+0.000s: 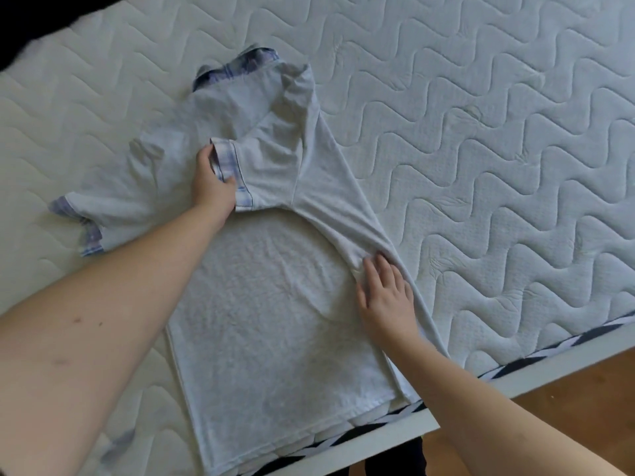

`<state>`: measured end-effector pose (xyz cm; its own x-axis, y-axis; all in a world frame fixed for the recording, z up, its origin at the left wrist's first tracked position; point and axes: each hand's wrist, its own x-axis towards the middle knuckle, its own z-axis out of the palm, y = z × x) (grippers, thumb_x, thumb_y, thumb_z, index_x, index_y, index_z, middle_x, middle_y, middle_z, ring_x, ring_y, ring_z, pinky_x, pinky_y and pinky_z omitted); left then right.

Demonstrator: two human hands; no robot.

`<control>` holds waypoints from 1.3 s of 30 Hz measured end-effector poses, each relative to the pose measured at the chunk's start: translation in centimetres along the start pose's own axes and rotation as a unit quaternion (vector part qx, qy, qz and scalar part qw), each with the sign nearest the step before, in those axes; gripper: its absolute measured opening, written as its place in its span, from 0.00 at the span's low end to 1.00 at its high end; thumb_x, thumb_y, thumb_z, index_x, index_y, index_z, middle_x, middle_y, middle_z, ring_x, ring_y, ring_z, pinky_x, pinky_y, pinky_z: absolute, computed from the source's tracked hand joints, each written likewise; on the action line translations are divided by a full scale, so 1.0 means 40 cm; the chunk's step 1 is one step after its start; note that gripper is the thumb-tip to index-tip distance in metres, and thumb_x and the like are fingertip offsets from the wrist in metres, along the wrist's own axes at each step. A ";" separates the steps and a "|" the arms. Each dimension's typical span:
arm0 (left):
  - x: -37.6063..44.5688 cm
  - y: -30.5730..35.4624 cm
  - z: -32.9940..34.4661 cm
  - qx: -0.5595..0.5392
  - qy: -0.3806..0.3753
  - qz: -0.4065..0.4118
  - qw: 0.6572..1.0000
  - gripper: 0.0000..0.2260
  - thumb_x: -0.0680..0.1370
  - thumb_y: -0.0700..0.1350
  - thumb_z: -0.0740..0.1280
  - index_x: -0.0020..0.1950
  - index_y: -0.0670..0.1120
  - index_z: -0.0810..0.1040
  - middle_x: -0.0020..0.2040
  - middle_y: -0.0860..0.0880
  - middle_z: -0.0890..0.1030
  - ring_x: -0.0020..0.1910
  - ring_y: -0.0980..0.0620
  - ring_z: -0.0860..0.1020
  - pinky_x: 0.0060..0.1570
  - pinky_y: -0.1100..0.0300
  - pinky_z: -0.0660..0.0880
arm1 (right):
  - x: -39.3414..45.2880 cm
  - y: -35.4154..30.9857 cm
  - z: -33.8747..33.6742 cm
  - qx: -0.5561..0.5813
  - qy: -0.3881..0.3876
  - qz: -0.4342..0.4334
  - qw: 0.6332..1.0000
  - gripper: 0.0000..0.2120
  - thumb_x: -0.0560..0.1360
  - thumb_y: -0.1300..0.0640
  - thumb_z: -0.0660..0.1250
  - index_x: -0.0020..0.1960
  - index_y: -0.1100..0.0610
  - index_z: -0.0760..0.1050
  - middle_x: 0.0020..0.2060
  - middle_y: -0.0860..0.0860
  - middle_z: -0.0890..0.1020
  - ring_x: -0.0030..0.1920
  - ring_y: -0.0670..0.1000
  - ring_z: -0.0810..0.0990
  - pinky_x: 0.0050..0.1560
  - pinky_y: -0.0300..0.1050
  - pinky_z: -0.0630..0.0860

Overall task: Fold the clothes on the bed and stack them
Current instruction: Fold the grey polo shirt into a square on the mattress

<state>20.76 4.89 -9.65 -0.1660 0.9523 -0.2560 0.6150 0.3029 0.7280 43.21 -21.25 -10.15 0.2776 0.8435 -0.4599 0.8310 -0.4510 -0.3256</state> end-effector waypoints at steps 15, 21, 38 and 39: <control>0.095 0.186 0.127 0.247 -0.023 0.168 0.954 0.25 0.80 0.51 0.62 0.75 0.44 0.63 0.73 0.43 0.68 0.72 0.44 0.65 0.70 0.49 0.62 | 0.219 -0.067 -0.090 0.095 0.056 -0.024 0.994 0.24 0.79 0.53 0.60 0.74 0.54 0.65 0.70 0.51 0.69 0.69 0.55 0.65 0.69 0.50 0.62; 0.230 0.314 0.227 0.307 -0.118 0.112 0.938 0.34 0.79 0.62 0.61 0.77 0.43 0.59 0.75 0.43 0.65 0.74 0.43 0.65 0.71 0.49 0.62 | 0.387 -0.102 -0.135 0.139 0.042 -0.051 0.988 0.24 0.78 0.57 0.61 0.73 0.56 0.66 0.66 0.55 0.72 0.64 0.58 0.70 0.65 0.47 0.64; 0.492 0.388 0.278 0.097 -0.284 -0.019 0.954 0.24 0.77 0.61 0.66 0.66 0.46 0.77 0.59 0.45 0.81 0.58 0.45 0.79 0.64 0.48 0.74 | 0.631 -0.150 -0.228 0.089 -0.029 -0.001 0.996 0.12 0.82 0.47 0.57 0.45 0.51 0.73 0.39 0.50 0.78 0.33 0.50 0.72 0.29 0.42 0.62; 0.495 0.377 0.283 0.107 -0.270 0.002 0.957 0.22 0.79 0.61 0.64 0.63 0.46 0.78 0.56 0.45 0.82 0.57 0.46 0.79 0.63 0.50 0.74 | 0.639 -0.141 -0.233 0.099 -0.040 0.009 0.994 0.12 0.82 0.47 0.58 0.45 0.51 0.75 0.37 0.49 0.77 0.33 0.50 0.72 0.28 0.41 0.61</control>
<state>35.48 27.90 -10.95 0.2232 0.7783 -0.5869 0.7684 0.2300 0.5972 50.11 5.58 -12.36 0.2454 0.8129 -0.5281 0.7136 -0.5202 -0.4692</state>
